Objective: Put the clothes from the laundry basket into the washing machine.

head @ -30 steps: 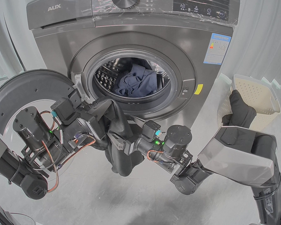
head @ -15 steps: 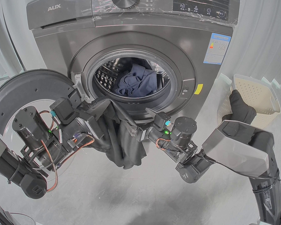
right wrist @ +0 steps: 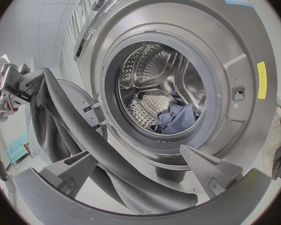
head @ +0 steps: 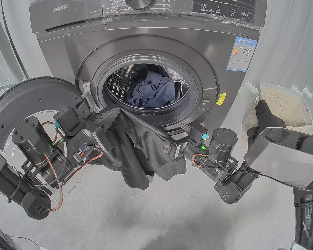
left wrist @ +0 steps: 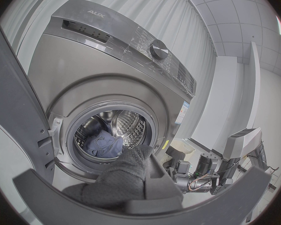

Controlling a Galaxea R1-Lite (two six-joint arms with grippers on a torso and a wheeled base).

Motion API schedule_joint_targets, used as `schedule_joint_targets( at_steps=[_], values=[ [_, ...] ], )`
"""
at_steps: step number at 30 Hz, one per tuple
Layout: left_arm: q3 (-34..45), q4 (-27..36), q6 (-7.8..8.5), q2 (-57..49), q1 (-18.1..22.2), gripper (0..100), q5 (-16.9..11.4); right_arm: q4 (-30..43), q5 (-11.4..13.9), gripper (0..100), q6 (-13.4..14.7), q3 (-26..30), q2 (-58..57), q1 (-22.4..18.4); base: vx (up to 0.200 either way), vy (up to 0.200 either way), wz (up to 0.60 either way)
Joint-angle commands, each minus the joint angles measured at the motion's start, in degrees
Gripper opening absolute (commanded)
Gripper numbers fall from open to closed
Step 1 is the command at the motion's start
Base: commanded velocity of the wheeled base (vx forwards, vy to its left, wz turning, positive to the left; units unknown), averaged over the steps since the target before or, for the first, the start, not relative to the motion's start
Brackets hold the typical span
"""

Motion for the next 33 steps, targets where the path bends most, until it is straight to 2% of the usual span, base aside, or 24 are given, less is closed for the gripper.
schedule_joint_targets(
  at_steps=[1,12,28,29,33],
  values=[
    [0.0,0.0,-0.03,-0.5,-0.1,0,-0.1,-0.1,0.0,100,0.4,-0.9,2.6,-0.3,0.000,0.000,0.00],
    [-0.1,-0.1,-0.12,-0.8,-0.3,0,-0.2,-1.4,0.0,100,0.5,-5.6,8.7,0.5,0.000,0.000,0.00],
    [-0.1,-0.1,-0.12,-0.8,-0.3,0,-0.1,-2.6,0.7,100,0.2,-5.7,9.7,2.9,0.000,0.000,0.00],
    [-0.1,-0.1,-0.12,-0.8,-0.3,0,-0.1,-2.6,0.7,0,0.2,-5.7,9.8,2.9,0.000,0.000,0.00],
    [-0.1,-0.1,-0.12,-0.8,-0.2,0,-0.2,-2.6,0.9,0,0.1,-5.7,9.8,3.0,0.000,0.000,0.00]
  ],
)
